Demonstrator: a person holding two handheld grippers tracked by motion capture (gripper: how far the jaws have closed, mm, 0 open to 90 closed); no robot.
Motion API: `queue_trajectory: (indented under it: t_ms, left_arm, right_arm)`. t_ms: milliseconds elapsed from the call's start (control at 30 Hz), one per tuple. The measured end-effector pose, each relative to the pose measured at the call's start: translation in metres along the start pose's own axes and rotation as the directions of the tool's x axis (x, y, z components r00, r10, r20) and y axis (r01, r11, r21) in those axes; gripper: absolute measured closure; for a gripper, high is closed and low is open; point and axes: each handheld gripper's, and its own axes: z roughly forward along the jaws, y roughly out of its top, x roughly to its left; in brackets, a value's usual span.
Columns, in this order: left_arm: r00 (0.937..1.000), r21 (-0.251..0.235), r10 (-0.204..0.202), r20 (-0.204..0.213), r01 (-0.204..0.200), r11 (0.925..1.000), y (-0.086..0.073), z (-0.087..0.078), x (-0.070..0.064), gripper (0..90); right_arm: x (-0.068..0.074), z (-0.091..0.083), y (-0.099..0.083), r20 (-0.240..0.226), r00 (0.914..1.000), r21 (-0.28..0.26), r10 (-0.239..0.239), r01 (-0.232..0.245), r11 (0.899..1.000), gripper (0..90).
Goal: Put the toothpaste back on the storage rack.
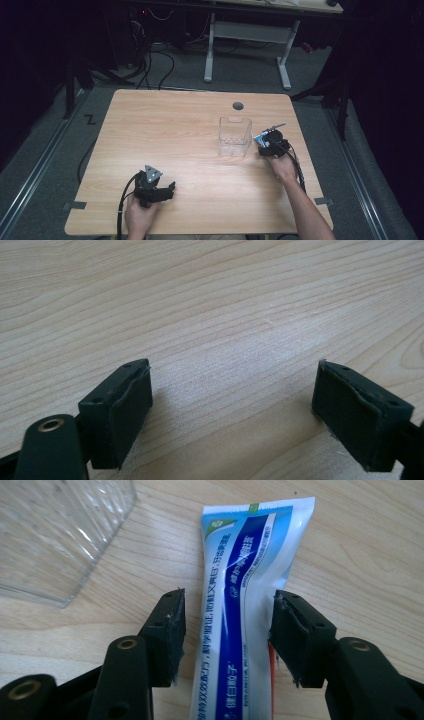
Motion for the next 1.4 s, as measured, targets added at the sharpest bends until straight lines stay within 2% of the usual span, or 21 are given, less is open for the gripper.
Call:
queue_trajectory:
  t_ms: [133,167,300,667,933,1000,1100,1233,1333,1400]
  left_arm:
    - [1.0,0.0,0.0,0.0,0.0,1.0,0.0,0.0,0.0,16.7]
    - [1.0,-0.001,-0.002,0.0,0.002,1.0,0.0,0.0,0.0,16.7]
    - [1.0,0.0,0.0,0.0,0.0,1.0,0.0,0.0,0.0,16.7]
    - [1.0,-0.001,0.0,0.001,0.0,1.0,0.0,0.0,0.0,16.6]
    - [1.0,-0.001,0.0,0.001,0.0,1.0,0.0,0.0,0.0,16.6]
    - [1.0,-0.001,-0.001,0.001,0.001,1.0,0.0,0.0,0.0,16.6]
    - [1.0,0.0,0.0,0.001,0.0,1.0,0.0,0.0,0.0,16.6]
    - [1.0,0.0,0.001,0.001,-0.001,1.0,0.0,0.0,0.0,16.6]
    - [1.0,0.0,0.0,0.001,0.0,1.0,0.0,0.0,0.0,16.7]
    - [1.0,0.0,0.0,0.001,0.0,1.0,0.0,0.0,0.0,16.6]
  right_arm:
    - [-0.005,0.004,0.0,0.002,0.9999,0.029,0.012,-0.012,1.0,49.8]
    - [-0.007,0.006,0.0,-0.012,0.9995,0.042,0.029,-0.028,0.999,49.6]
    - [-0.008,0.007,0.002,-0.017,0.9997,0.051,0.02,-0.019,0.998,50.7]
    - [-0.019,0.009,0.005,-0.064,0.9957,0.106,0.067,-0.06,0.993,58.2]
    - [-0.022,0.008,0.005,-0.075,0.9946,0.105,0.071,-0.063,0.992,65.1]
    - [-0.027,0.007,0.004,-0.101,0.9885,0.098,0.113,-0.103,0.99,69.4]
    - [-0.03,0.003,0.002,-0.117,0.9845,0.097,0.131,-0.12,0.988,71.4]
    - [-0.031,0.003,0.002,-0.12,0.9853,0.096,0.121,-0.11,0.989,72.0]
    - [-0.032,0.002,0.002,-0.126,0.9829,0.092,0.134,-0.123,0.988,72.4]
    - [-0.03,0.0,0.001,-0.121,0.9847,0.085,0.125,-0.115,0.99,72.6]
